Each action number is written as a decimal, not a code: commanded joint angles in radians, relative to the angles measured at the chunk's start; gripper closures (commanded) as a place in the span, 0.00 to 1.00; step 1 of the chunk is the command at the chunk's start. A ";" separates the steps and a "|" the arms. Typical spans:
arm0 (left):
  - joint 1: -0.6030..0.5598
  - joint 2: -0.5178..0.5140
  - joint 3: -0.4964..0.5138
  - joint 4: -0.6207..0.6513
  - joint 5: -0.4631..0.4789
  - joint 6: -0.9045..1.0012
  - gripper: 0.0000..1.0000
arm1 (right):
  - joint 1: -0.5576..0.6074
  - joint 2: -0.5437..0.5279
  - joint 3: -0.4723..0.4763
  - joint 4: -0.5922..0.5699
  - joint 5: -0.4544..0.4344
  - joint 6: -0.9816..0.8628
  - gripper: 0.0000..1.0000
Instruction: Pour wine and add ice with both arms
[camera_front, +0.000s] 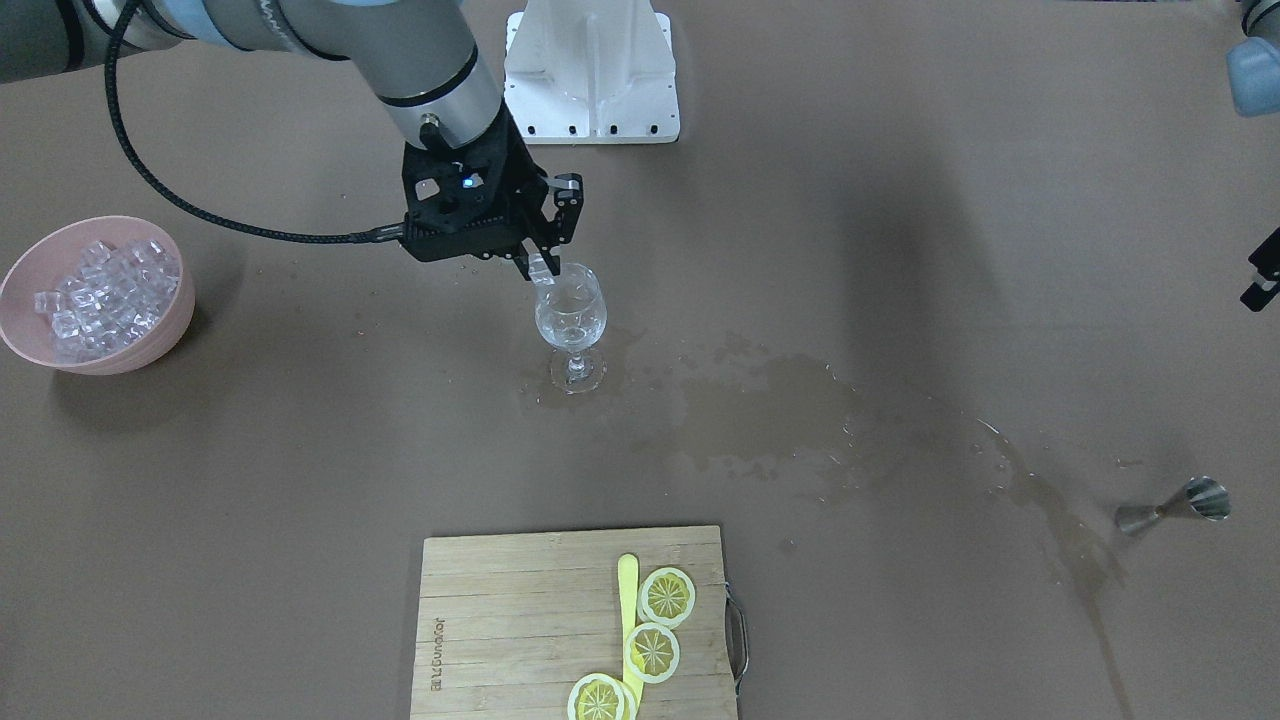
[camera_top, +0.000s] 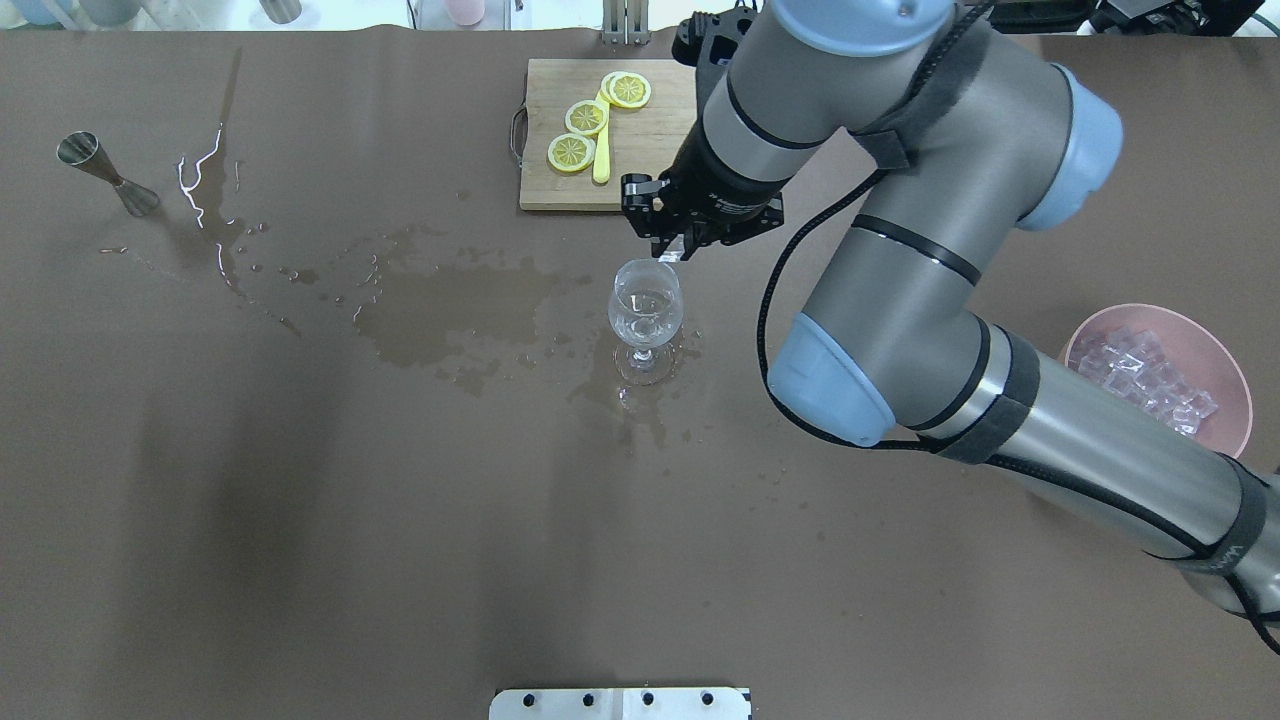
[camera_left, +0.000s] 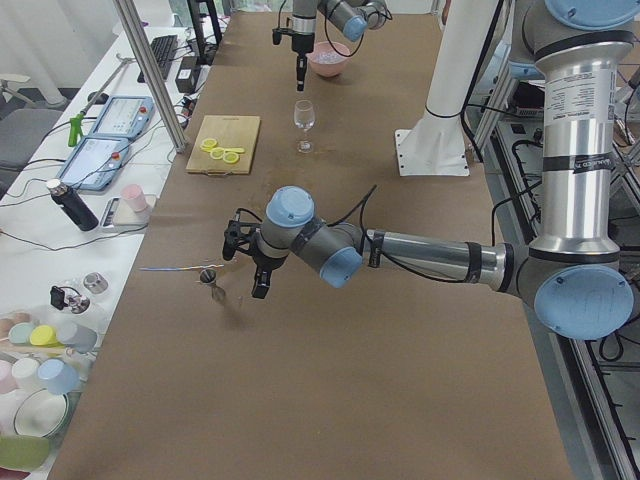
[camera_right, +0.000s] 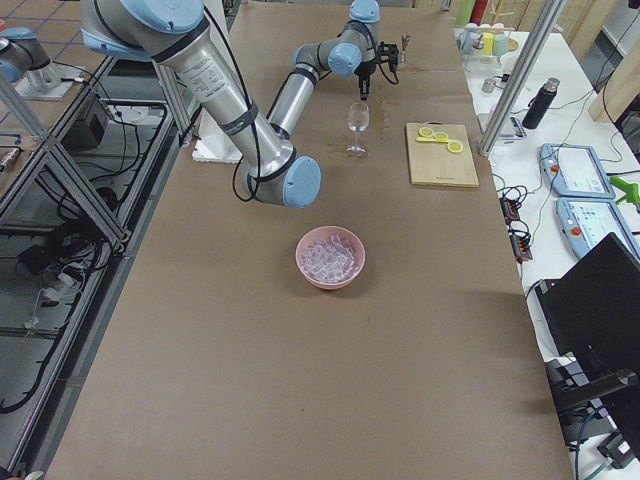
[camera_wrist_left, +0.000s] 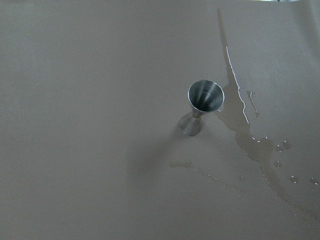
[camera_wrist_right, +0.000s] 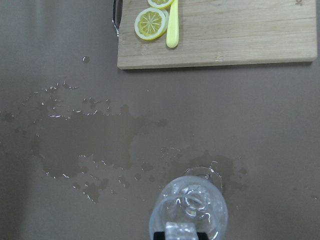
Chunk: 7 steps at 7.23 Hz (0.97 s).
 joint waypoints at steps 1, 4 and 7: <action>0.000 -0.001 -0.002 0.000 0.000 0.000 0.01 | -0.014 0.014 -0.012 -0.001 -0.007 0.005 0.64; 0.001 -0.001 0.005 0.000 0.000 0.000 0.01 | -0.022 0.010 -0.004 -0.001 -0.030 0.008 0.00; 0.002 -0.012 0.016 0.001 0.000 0.006 0.01 | 0.100 -0.126 0.031 -0.003 0.001 -0.068 0.00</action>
